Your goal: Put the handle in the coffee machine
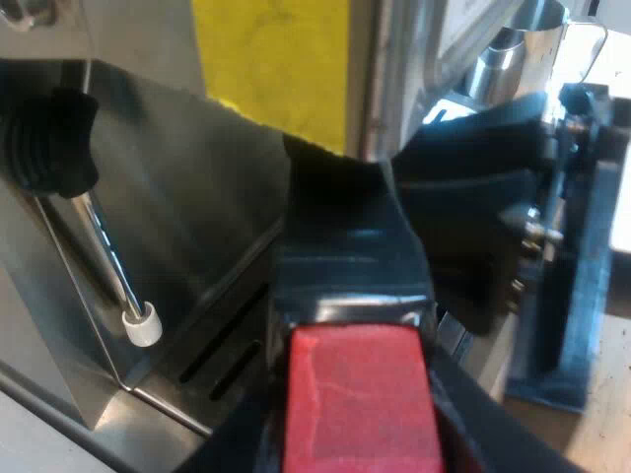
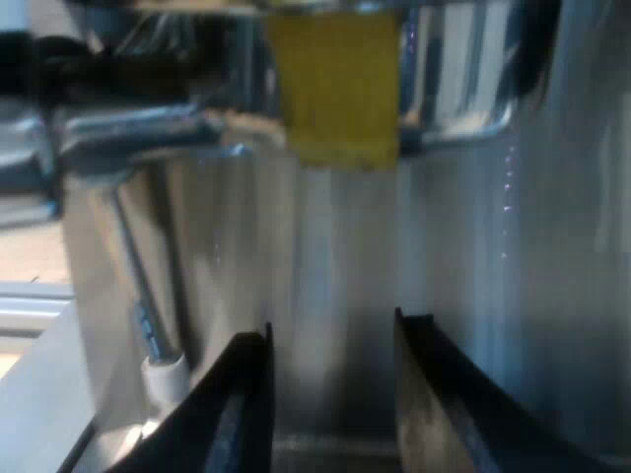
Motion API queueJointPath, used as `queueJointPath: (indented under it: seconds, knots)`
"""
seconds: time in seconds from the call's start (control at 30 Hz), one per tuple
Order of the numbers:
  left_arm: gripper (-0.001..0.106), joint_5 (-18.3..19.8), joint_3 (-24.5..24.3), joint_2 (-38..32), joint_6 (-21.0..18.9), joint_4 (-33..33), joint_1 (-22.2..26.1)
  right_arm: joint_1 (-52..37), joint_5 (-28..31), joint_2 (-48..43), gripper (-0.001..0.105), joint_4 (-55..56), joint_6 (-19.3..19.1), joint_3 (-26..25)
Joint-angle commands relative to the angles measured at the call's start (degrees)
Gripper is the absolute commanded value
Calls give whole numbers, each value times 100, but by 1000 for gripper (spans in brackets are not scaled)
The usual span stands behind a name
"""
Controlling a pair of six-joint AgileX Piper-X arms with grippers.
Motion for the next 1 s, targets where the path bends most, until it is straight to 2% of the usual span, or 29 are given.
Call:
queueJointPath:
  seconds: [0.03,0.4,0.5,0.53,0.57,0.73,0.8,0.9,0.97,1.0]
  knots:
    - [0,786,-233,-207,-69,-346,81,-106,164,108,26,-87,-183,-318]
    - [0,786,-233,-207,-69,-346,81,-242,404,155,25,-220,-183,-557]
    - [0,786,-233,-207,-69,-346,81,-259,387,155,25,-599,-460,-556]
    - [0,786,-233,-207,-69,-346,81,-259,384,155,25,-884,-740,-556]
    - [0,786,-233,-207,-69,-346,81,-259,384,155,25,-992,-822,-556]
    - [0,786,-233,-207,-69,-346,81,-259,384,155,25,-1255,-837,-556]
    - [3,786,-233,-207,-69,-346,81,-259,384,155,25,-1303,-837,-556]
    - [25,786,-233,-207,-69,-346,81,-259,384,155,25,-1441,-837,-556]
    - [53,824,-233,-207,-69,-346,81,-259,384,155,25,-1574,-858,-556]
    - [59,829,-233,-207,-69,-346,81,-259,384,155,25,-1603,-873,-556]
